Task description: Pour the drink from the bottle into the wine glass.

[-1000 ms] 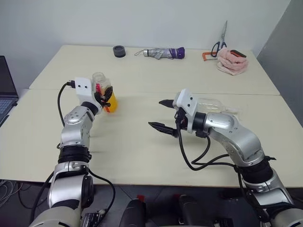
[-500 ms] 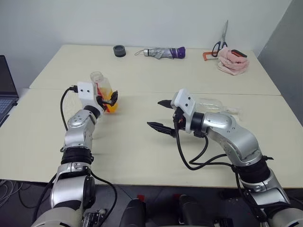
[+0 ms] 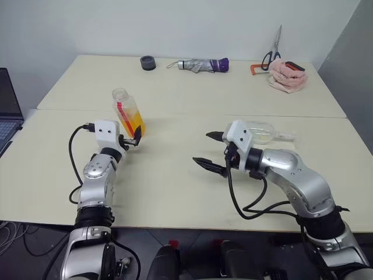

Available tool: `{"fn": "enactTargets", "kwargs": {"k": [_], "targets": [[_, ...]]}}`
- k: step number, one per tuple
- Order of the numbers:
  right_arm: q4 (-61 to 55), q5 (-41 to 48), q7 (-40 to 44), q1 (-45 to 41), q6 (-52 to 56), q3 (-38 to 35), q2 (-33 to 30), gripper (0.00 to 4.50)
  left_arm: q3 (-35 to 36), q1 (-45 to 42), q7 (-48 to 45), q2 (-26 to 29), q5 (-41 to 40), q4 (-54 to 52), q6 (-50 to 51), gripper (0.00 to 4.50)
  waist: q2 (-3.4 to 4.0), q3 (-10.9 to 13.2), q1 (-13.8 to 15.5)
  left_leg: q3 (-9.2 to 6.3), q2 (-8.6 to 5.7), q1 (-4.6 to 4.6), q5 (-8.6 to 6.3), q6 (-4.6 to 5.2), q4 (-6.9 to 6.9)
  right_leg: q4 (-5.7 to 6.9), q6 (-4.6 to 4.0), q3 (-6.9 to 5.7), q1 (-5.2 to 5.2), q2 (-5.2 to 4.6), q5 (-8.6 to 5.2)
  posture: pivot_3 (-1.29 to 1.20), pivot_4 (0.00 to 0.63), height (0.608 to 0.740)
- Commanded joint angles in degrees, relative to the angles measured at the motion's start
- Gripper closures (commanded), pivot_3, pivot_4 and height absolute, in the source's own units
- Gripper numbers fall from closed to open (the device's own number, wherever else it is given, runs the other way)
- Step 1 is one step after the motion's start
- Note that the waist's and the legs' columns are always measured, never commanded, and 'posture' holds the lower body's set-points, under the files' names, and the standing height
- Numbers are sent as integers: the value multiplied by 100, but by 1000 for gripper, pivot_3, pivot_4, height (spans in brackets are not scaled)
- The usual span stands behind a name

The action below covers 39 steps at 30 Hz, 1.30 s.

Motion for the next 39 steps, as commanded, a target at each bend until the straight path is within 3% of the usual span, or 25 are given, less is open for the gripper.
{"fn": "enactTargets", "kwargs": {"k": [1, 8, 13, 20, 23, 31, 38, 39], "targets": [[-544, 47, -99, 231, -30, -415, -177, 0, -48, 458, 148, -33, 123, -803, 100, 21, 0, 0, -2, 0, 0, 0, 0, 0, 0, 1, 0, 1, 0, -1, 0, 0, 150, 740], [-1123, -137, -286, 962, -56, -1393, -882, 0, -420, 1586, -216, -128, -15, -2203, 531, 21, 0, 0, 8, 0, 4, 2, 0, 0, 0, 0, 2, 1, 4, -4, -1, 0, 150, 740], [-748, -968, -391, 1334, -566, -1682, -1713, 0, -1040, 1543, -1185, -50, -448, -2749, 963, 21, 0, 0, 29, 2, -7, 5, 0, 0, 0, -1, 4, -1, 9, -1, -1, 0, 150, 740], [922, -3404, -1371, 1080, -1824, -653, -2329, 0, -1482, 484, -2457, 166, -728, -2120, 975, 21, 1, -1, -20, 14, -4, 15, 1, -1, -2, -1, 4, 10, 9, 25, 0, 0, 150, 740], [1757, -4226, -1722, 762, -2324, -236, -2355, 0, -1666, 65, -3020, 145, -859, -1783, 963, 21, 3, -2, -38, 27, 1, 26, 1, -1, -7, 0, 3, 25, 9, 34, 0, 0, 150, 740], [3113, -5084, -2106, 138, -3050, 174, -2048, 0, -2058, -341, -4185, 206, -959, -1530, 941, 21, 3, -2, -9, 26, -1, 14, 2, -3, -5, -6, 3, 23, 5, 32, 0, 0, 150, 740], [3872, -5674, -2435, -330, -3219, 331, -1762, 0, -2170, -491, -4424, 181, -858, -1510, 879, 21, 3, -2, -14, 25, -1, 14, 1, -2, -4, -4, 2, 24, 5, 30, 0, 0, 150, 740], [3981, -5778, -2503, -390, -3233, 358, -1746, 278, -2171, -512, -4425, 166, -846, -1496, 884, 0, 3, -2, -12, 25, -1, 13, 1, -2, -3, -3, 2, 23, 4, 30, 0, 0, 150, 740]]}}
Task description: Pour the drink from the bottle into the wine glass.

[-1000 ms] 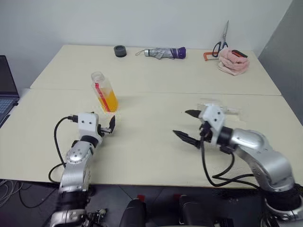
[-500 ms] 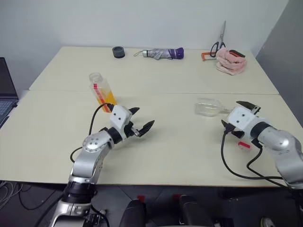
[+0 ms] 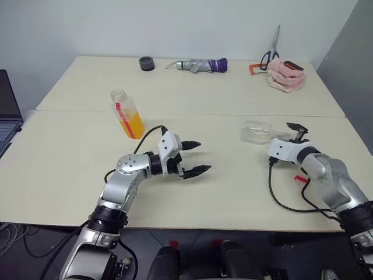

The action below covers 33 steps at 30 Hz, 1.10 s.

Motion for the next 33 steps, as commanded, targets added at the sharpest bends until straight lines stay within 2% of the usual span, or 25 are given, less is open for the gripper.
{"fn": "enactTargets", "kwargs": {"k": [1, 5, 12, 13, 17, 20, 23, 25, 28, 33], "targets": [[228, -365, -266, -289, -82, 16, 2, 367, -19, -171, -33, -22, 13, -67, -104, 0, 0, 0, 3, 0, -1, 0, 0, 0, 1, 0, 0, 0, 0, 0, 0, 0, 150, 740], [569, -566, -435, -382, -100, 76, 128, 1669, 9, -219, 24, -51, 33, -27, -73, 0, 0, 0, 4, 0, -1, -1, 0, 0, 0, -1, 0, 0, 0, -1, 0, 0, 150, 740], [651, -571, -656, -349, -134, -4, 388, 4210, 89, -146, 218, -63, 6, -84, 72, 0, 0, 0, -2, 0, 1, 0, 0, 0, 0, 0, -1, 1, 0, 0, 0, 0, 150, 740], [555, -528, -692, -355, -142, -60, 438, 4423, 119, -111, 268, -49, -2, -107, 103, 0, 0, 0, -4, 0, 1, 0, 0, 0, 0, 0, -1, 1, 0, 0, 0, 0, 150, 740], [18, -155, -838, -367, -236, -361, 803, 4423, 379, 112, 535, 51, -111, -262, 340, 0, 0, 0, -36, 0, 3, 1, 0, 0, -1, 2, -1, 3, -2, 1, 0, 0, 150, 740], [-353, 702, -866, -327, -283, -750, 1601, 4423, 708, 358, 755, 184, -256, -430, 637, 0, 0, 1, -100, -1, 11, 1, 0, 0, -2, 4, -1, 4, -4, 4, 0, 0, 150, 740], [-211, 1997, -595, -394, -587, -1009, 2788, 4424, 934, 583, 832, 378, -360, -644, 878, 0, -2, 0, -108, -10, 14, 1, 0, 0, -2, 6, -2, -3, -3, 8, 0, 0, 150, 740], [231, 2580, -464, -548, -737, -1114, 3456, 4424, 1051, 665, 859, 498, -413, -754, 989, 0, -1, 0, -110, -11, 14, 0, 0, 0, -2, 6, -2, -4, -2, 6, 1, 0, 150, 740], [1256, 3078, -249, -895, -1050, -1220, 4108, 4424, 1163, 709, 885, 627, -479, -882, 1106, 0, 0, 1, -100, -10, 12, 2, 0, 0, -1, 8, -3, -5, -2, 1, 1, 0, 150, 740], [2561, 3353, 23, -1304, -1511, -1276, 4417, 4424, 1304, 751, 874, 769, -607, -1044, 1270, 0, -1, 0, -61, -8, 8, 1, 0, -1, 1, 7, -3, -8, 2, -25, 1, 0, 150, 740]]}}
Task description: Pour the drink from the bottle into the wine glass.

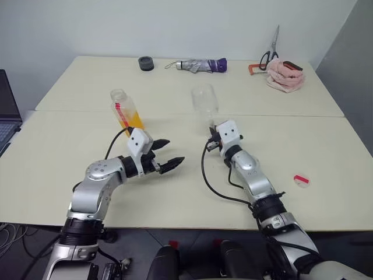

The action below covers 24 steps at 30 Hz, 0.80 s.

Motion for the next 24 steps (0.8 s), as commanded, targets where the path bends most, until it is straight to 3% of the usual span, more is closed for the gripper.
{"fn": "enactTargets", "kwargs": {"k": [1, 11, 17, 24], "targets": [[503, 219, 278, -104, -336, -95, 26, 4424, 170, 3, -3, 116, -193, -364, 84, 0, -1, 0, -6, 2, -1, 1, 0, 0, 0, 0, 0, 1, 0, -1, 0, 0, 150, 740], [391, 305, 916, 413, -462, -1, -268, 4424, 291, 140, -42, 356, -348, -472, 188, 0, -1, -3, -41, 0, -1, 11, 0, 0, -4, 4, 0, 0, 4, 12, 0, 0, 150, 740], [209, 794, 1211, 234, -751, -180, 91, 4424, 387, 82, -89, 500, -425, -372, 181, 0, -1, -2, -50, 1, -1, 10, 0, 0, -5, 3, 0, 2, 3, 10, 0, 0, 150, 740], [775, 962, 1455, -308, -1031, -236, 510, 4424, 545, 12, -122, 649, -503, -295, 184, 0, 3, 0, -91, 1, 6, 10, 0, 0, -10, 3, -1, 3, -4, 26, 0, 0, 150, 740]]}}
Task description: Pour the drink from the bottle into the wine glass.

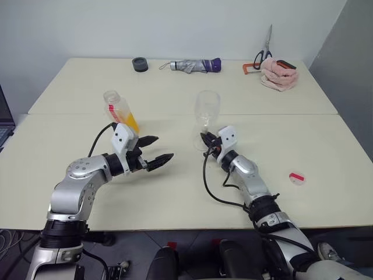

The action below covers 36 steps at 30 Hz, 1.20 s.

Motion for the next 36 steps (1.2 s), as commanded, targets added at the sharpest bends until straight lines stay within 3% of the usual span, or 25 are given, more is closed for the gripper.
{"fn": "enactTargets", "kwargs": {"k": [1, 16, 17, 19, 27, 28, 36], "targets": [[231, 119, 93, -350, -312, -45, 176, 4424, 214, -55, -10, 126, -106, -93, -20, 0, 0, 0, 4, -1, 0, -1, 0, 0, 0, 0, 0, 0, 0, 0, 0, 0, 150, 740], [1115, 35, 244, -563, -420, -85, 118, 4424, 435, -244, 215, 138, -96, -303, -332, 0, 0, 0, 13, -1, -4, -1, 0, -1, 1, 0, 0, -1, 1, -11, 0, 0, 150, 740], [1120, 47, 253, -565, -404, -94, 117, 3696, 448, -254, 245, 130, -100, -340, -327, 0, 0, 0, 13, -1, -4, 0, 0, 0, 1, 0, 0, 0, 1, -11, 0, 0, 150, 740], [1125, 58, 259, -566, -389, -107, 114, 3147, 489, -268, 353, 108, -103, -416, -306, 0, 0, 0, 13, -1, -4, -1, 0, -1, 1, 0, 0, 0, 1, -12, 0, 0, 150, 740], [1170, 50, 268, -612, -372, -116, 120, 238, 493, -332, 495, 128, -111, -634, -293, 0, 0, 0, 13, -1, -4, -1, 0, 0, 0, 0, 0, 0, 1, -12, 0, 0, 150, 740], [1181, 49, 275, -624, -369, -115, 116, 29, 490, -359, 532, 122, -86, -629, -307, 0, 0, 0, 13, -1, -4, -2, 0, 0, 0, 0, 0, 0, 1, -12, 0, 0, 150, 740], [1234, 64, 254, -682, -321, -172, 90, 29, 446, -487, 622, 114, -124, -729, -302, 0, 0, 0, 13, -1, -4, -2, 0, -1, 0, -1, 0, -1, 1, -12, 0, 0, 150, 740]]}}
